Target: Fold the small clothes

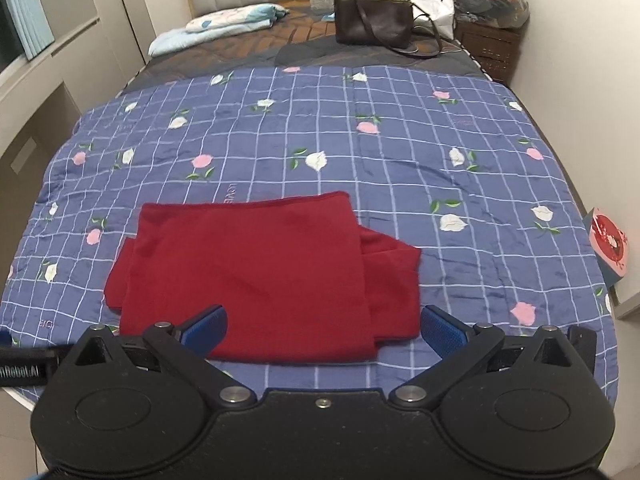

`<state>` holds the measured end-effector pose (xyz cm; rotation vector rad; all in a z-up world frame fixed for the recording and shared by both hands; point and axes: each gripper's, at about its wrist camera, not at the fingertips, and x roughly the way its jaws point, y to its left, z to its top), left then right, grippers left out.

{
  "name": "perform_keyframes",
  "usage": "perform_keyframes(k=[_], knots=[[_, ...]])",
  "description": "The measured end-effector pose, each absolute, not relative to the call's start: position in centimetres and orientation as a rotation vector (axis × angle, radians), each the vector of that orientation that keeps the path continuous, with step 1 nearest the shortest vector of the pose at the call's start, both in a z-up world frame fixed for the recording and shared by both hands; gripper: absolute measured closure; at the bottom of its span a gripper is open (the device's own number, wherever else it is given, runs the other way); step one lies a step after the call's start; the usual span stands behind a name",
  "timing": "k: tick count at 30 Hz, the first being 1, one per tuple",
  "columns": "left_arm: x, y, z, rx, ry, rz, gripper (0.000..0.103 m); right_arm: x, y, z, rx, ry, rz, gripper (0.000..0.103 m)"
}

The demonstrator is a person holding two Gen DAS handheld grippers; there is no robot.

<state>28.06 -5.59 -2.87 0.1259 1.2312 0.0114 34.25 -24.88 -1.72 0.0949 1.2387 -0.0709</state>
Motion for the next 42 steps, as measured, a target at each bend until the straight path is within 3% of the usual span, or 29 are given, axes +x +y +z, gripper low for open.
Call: perform_keyframes(k=[28,42], knots=[[35.0,-0.4,-8.8,0.143,1.398,-0.099,0.001,38.7,-16.4,-5.7,-0.047,1.394,-0.176,0.001],[36.7,0.6,-11.2,0.171,1.456,0.016,0.001,41.5,-16.7,-13.2,-0.017,1.396,-0.008,0.001]])
